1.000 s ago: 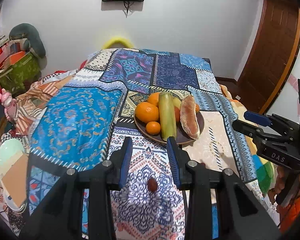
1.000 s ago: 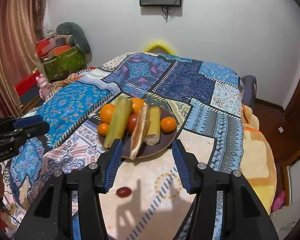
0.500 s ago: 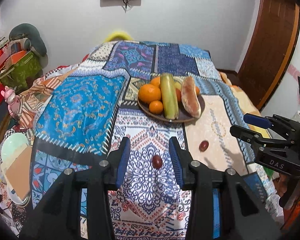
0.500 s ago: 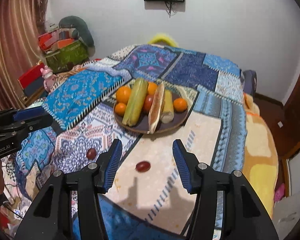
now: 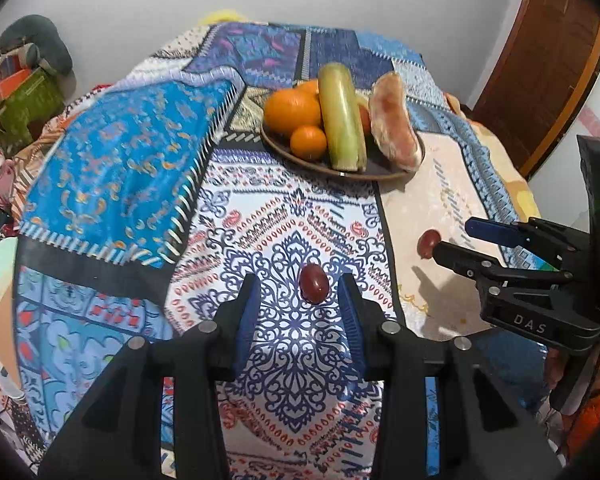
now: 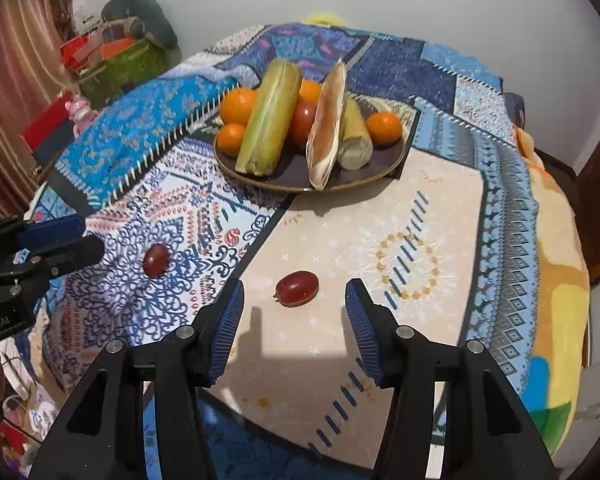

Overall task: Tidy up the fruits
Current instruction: 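Grasp a red date with the left tool while the right tool grasps another red date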

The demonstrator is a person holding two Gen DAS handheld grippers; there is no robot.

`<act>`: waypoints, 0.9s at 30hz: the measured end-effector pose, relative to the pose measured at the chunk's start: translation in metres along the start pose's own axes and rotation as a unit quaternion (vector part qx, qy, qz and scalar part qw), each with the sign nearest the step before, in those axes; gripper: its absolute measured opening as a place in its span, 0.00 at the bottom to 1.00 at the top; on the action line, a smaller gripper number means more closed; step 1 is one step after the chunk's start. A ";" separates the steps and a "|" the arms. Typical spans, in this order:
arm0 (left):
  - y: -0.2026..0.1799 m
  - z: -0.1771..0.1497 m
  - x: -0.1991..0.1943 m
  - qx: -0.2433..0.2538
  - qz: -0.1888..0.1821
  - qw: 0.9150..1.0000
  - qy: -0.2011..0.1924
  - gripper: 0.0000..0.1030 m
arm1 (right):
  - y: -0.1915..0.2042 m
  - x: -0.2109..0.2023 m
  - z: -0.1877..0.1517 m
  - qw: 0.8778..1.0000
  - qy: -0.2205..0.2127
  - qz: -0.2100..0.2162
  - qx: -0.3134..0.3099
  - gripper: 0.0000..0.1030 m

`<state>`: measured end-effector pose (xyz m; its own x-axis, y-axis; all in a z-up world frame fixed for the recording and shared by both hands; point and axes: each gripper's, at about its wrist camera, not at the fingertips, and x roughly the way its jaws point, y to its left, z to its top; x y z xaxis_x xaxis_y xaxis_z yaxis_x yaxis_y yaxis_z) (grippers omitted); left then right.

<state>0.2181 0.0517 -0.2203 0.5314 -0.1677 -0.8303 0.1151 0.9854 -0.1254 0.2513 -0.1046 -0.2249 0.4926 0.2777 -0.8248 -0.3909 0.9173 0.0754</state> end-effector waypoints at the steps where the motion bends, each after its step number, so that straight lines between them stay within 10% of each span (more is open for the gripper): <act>1: -0.001 0.000 0.004 0.002 -0.002 1.000 0.004 0.39 | -0.001 0.003 0.000 1.000 0.003 0.002 0.001 0.48; 27: -0.003 0.000 0.047 0.000 -0.027 0.999 0.037 0.18 | -0.009 0.021 0.002 0.999 0.017 0.025 0.012 0.25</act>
<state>0.2424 0.0408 -0.2590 0.4605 -0.2181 -0.8605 0.1414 0.9750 -0.1715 0.2664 -0.1065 -0.2422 0.4466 0.3133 -0.8381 -0.3954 0.9094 0.1292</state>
